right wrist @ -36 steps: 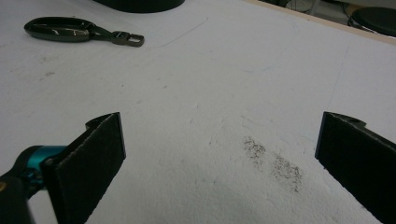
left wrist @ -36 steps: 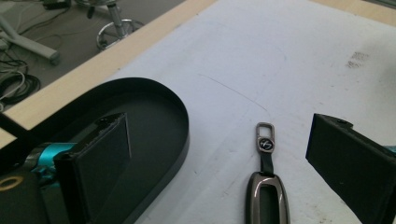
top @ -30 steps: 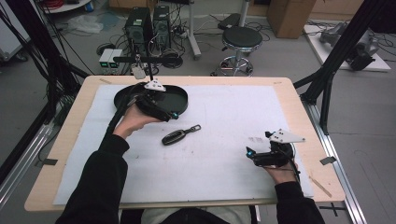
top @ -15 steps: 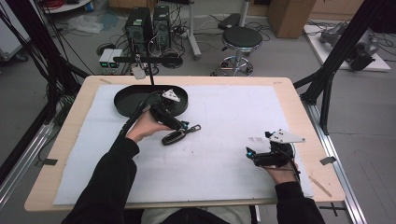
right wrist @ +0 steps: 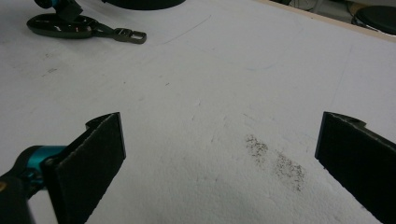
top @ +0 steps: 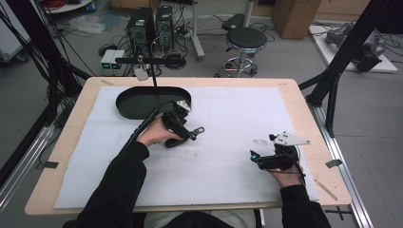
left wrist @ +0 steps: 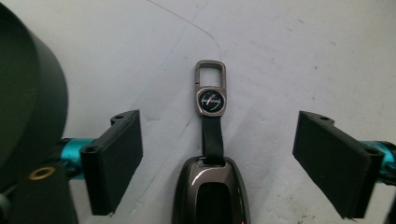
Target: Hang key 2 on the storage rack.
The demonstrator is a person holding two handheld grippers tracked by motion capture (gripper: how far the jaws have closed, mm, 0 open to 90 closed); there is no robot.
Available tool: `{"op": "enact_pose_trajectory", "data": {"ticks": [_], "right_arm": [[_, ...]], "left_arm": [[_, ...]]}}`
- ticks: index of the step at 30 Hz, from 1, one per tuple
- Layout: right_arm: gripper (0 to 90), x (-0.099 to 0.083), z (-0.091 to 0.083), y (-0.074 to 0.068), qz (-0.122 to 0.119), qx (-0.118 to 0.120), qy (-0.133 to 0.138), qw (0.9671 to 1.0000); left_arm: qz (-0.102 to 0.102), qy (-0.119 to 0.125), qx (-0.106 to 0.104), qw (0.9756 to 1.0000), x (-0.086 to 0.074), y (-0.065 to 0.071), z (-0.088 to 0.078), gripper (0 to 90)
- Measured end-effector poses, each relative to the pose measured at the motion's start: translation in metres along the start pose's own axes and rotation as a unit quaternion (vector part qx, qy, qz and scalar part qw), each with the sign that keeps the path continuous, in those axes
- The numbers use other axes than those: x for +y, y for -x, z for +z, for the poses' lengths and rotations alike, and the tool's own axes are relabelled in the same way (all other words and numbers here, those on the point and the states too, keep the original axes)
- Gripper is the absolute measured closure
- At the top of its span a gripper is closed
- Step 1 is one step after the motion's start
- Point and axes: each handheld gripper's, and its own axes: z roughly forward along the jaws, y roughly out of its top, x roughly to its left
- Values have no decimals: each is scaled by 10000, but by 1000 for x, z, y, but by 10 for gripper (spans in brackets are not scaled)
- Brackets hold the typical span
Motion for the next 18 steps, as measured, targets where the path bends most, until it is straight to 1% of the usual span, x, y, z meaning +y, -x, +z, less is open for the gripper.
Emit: {"op": "enact_pose_trajectory", "data": {"ticks": [1,2,4,5,7,8,9,11,12,13,14,15,16,17,18], "right_arm": [[9,0,0,0,0,0,0,10000],[9,0,0,0,-12,11,-6,10000],[9,0,1,0,-42,22,-11,10000],[9,0,1,0,-47,14,-18,10000],[9,0,1,-1,-50,17,-36,10000],[9,0,1,-1,-47,17,-50,10000],[12,0,2,0,-51,17,-66,10000],[13,-1,2,0,-57,27,-106,9999],[13,-1,2,0,-62,31,-113,9999],[13,-1,3,0,-63,34,-116,9999],[13,-1,3,0,-85,32,-117,9999],[13,-1,3,0,-85,32,-117,9999],[13,-1,3,0,-100,34,-113,9999],[13,-1,3,-1,-104,30,-114,9999],[13,-1,3,-1,-104,30,-114,9999]], "left_arm": [[28,-48,5,10000,0,0,2,192],[51,-111,-21,9999,0,0,4,212],[29,-147,-47,9999,0,-1,6,255],[-36,-182,-1,9998,0,-1,8,283],[-102,-239,118,9996,0,-3,10,345],[-118,-311,142,9993,0,-3,11,391],[-166,-371,235,9989,1,-3,13,434],[-211,-458,326,9982,2,-2,15,497],[-168,-481,373,9980,2,-1,15,517],[-177,-489,401,9978,3,-1,15,536],[-157,-484,403,9979,3,-1,15,670],[-182,-468,320,9982,3,-2,14,670],[-197,-419,238,9986,2,-2,15,783],[-160,-431,239,9987,2,-2,15,800],[-69,-438,249,9987,2,-1,15,800]]}}
